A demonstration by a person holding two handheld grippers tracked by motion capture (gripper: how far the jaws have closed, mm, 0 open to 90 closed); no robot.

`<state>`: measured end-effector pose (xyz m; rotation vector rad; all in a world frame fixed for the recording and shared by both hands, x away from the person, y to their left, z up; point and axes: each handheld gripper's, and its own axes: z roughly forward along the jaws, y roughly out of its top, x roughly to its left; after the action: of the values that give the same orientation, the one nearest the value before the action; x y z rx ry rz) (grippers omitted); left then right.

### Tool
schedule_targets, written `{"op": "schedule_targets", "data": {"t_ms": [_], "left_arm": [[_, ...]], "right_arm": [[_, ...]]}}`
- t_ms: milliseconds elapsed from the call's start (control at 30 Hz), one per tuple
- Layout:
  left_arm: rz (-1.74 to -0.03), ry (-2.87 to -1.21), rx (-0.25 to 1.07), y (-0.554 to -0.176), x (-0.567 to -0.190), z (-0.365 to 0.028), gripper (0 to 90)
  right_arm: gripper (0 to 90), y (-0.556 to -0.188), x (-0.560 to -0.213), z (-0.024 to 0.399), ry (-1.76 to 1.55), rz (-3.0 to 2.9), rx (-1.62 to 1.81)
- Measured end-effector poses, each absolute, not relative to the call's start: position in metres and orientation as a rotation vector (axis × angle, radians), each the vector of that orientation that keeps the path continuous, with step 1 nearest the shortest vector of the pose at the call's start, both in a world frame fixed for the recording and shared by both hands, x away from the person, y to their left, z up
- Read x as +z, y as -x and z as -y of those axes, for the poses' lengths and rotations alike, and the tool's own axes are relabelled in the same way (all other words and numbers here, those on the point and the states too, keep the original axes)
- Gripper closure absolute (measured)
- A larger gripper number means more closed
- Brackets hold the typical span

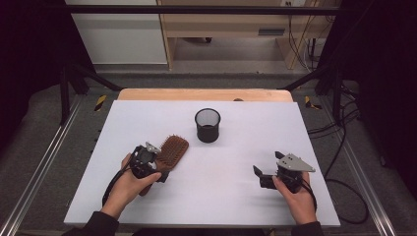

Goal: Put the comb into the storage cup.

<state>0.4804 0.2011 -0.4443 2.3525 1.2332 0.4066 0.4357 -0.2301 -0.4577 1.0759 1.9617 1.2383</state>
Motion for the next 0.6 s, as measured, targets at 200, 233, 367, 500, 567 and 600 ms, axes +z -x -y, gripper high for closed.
{"op": "schedule_targets", "data": {"t_ms": [200, 233, 367, 500, 567, 600], "left_arm": [[-1.247, -2.354, 0.396, -0.482, -0.452, -0.206, 9.5], [-1.251, -2.353, 0.395, -0.482, -0.452, -0.206, 9.6], [-1.257, -2.359, 0.383, -0.482, -0.456, -0.207, 9.8], [-1.266, -2.365, 0.37, -0.482, -0.457, -0.208, 10.8], [-1.272, -2.37, 0.356, -0.482, -0.457, -0.208, 12.0], [-1.273, -2.372, 0.351, -0.482, -0.457, -0.208, 12.5]], "right_arm": [[6.3, -0.436, -0.458, 0.23, -1.077, -1.966, 1.236], [6.4, -0.436, -0.458, 0.23, -1.078, -1.965, 1.237], [6.4, -0.436, -0.459, 0.23, -1.078, -1.969, 1.235], [6.3, -0.436, -0.458, 0.23, -1.077, -1.969, 1.235], [6.3, -0.436, -0.459, 0.23, -1.079, -1.969, 1.235], [6.4, -0.436, -0.459, 0.23, -1.078, -1.97, 1.235]]}}
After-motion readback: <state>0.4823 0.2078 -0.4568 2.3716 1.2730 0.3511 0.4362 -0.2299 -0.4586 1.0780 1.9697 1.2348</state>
